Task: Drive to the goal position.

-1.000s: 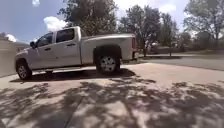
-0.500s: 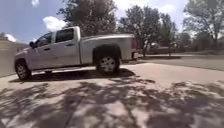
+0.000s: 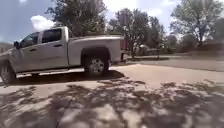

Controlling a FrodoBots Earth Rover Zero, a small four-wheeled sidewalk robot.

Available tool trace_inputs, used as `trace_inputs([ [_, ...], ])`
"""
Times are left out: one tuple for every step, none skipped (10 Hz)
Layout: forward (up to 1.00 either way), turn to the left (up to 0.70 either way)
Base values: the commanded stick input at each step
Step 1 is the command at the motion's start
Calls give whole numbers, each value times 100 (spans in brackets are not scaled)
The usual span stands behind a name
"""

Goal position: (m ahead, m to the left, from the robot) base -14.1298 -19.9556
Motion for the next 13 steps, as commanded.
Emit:
trace_inputs([
  [70,-35],
  [70,-35],
  [70,-35],
  [70,-35],
  [70,-35],
  [70,-35],
  [70,-35],
  [70,-35],
  [70,-35],
  [70,-35],
  [70,-35],
  [70,-35],
  [70,-35],
])
